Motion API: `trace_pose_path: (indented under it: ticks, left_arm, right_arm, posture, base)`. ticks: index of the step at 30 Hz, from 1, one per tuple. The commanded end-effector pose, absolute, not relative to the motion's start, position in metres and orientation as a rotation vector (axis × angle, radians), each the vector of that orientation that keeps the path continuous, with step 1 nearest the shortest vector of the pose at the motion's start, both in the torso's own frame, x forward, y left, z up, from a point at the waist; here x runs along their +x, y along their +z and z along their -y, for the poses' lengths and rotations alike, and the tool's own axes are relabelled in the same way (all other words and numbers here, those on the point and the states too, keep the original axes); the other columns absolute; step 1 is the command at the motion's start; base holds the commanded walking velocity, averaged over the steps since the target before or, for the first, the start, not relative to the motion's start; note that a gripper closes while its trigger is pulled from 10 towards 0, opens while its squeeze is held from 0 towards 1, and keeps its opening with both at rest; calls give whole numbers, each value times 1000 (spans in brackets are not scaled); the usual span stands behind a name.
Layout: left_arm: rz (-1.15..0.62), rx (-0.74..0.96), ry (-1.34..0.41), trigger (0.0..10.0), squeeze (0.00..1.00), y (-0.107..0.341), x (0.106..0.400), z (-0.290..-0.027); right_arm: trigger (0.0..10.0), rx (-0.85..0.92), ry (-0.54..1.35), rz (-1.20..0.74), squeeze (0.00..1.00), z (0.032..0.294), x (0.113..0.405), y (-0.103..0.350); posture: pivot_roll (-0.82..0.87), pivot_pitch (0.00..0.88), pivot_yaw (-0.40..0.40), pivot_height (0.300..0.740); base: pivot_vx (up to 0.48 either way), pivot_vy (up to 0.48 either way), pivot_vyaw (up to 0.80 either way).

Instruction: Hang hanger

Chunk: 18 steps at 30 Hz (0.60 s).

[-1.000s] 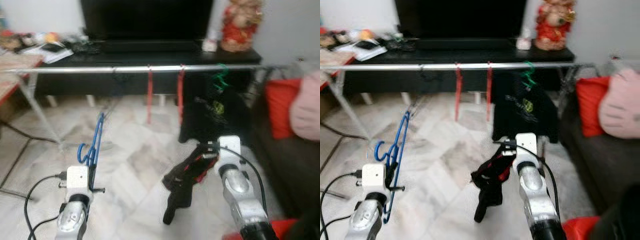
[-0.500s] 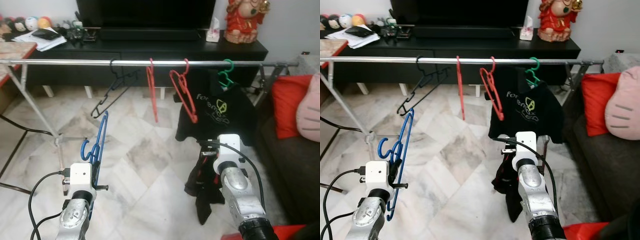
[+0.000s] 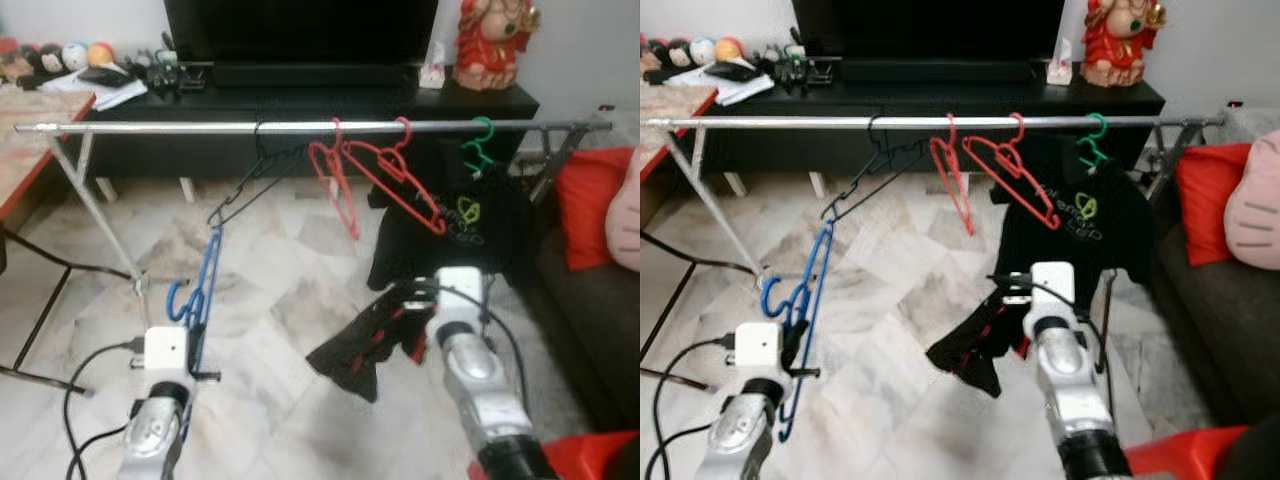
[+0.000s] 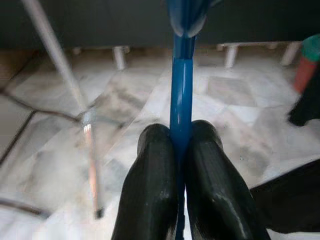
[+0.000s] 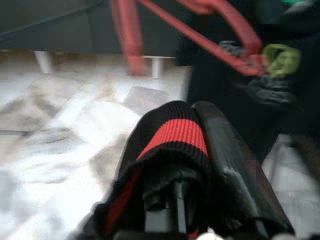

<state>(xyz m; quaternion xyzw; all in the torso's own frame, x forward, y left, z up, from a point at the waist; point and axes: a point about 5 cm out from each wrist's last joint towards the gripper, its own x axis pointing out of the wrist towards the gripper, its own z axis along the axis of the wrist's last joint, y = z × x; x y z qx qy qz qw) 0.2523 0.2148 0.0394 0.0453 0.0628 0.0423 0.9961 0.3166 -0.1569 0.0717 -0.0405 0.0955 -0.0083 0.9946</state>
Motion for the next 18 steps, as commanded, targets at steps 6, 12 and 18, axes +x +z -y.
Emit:
trace_pose_path:
  ticks: [6,12,18]
  left_arm:
    - [-103,72,65,10000,0,45,255,-209]
    - [-98,83,52,10000,0,46,256,-206]
    - [-101,92,31,10000,0,46,255,-203]
  right_arm:
    - [10000,-86,-25,-163,0,159,322,78]
    - [10000,-94,-15,-174,0,156,321,76]
    - [10000,-92,-14,-175,0,156,322,75]
  posture:
    - [-82,42,6,740]
    - [-80,35,7,740]
    - [-77,36,7,740]
  base:
    - [0,314,0]
    - [0,52,0]
    - [0,0,0]
